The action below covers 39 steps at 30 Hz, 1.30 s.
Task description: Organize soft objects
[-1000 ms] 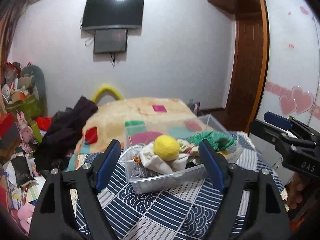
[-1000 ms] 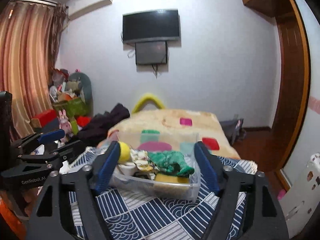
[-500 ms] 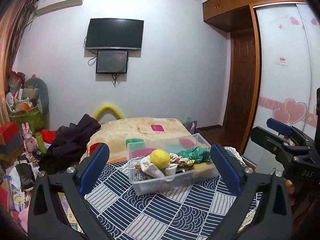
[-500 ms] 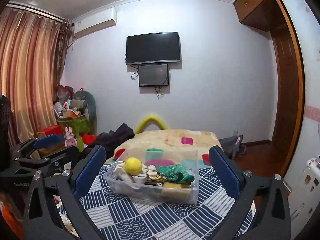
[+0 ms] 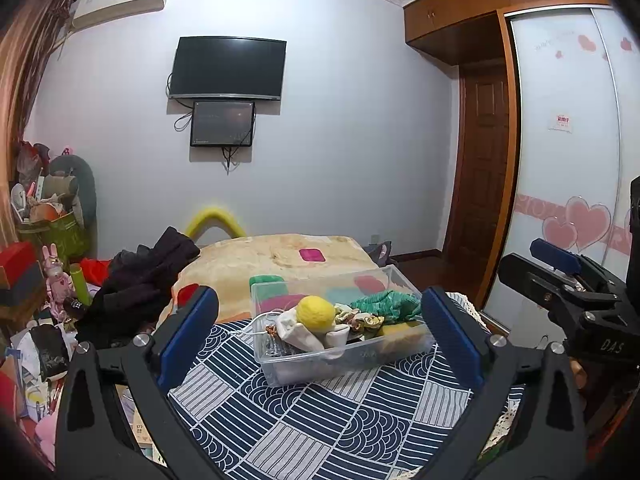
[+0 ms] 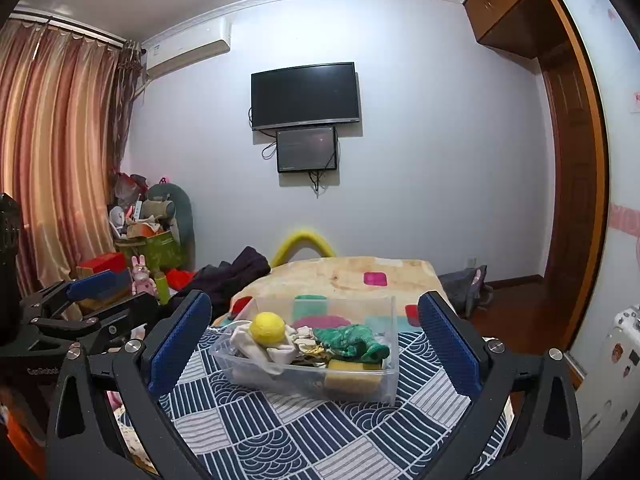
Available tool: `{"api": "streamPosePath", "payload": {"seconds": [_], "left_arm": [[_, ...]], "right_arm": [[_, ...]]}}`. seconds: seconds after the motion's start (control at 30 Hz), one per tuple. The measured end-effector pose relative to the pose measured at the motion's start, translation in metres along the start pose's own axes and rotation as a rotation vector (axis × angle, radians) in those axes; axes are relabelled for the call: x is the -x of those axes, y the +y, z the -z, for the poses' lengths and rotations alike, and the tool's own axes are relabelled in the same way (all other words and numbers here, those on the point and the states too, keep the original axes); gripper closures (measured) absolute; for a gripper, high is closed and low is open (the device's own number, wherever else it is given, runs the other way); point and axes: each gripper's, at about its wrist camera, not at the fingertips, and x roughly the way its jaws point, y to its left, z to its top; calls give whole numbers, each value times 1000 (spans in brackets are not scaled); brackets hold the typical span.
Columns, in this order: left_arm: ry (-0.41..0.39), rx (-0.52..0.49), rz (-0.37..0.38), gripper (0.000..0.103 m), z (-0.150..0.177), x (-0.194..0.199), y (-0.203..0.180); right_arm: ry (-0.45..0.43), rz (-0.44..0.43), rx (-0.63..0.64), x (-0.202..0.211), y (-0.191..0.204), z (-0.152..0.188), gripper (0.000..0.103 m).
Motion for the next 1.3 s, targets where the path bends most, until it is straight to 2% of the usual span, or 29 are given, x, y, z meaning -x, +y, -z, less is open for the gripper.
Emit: {"api": "streamPosePath", "payload": {"seconds": [1.3], "left_arm": [[-10, 23, 19, 0, 0, 4, 0]], "right_arm": [[2, -9, -2, 3, 3, -2, 0]]}}
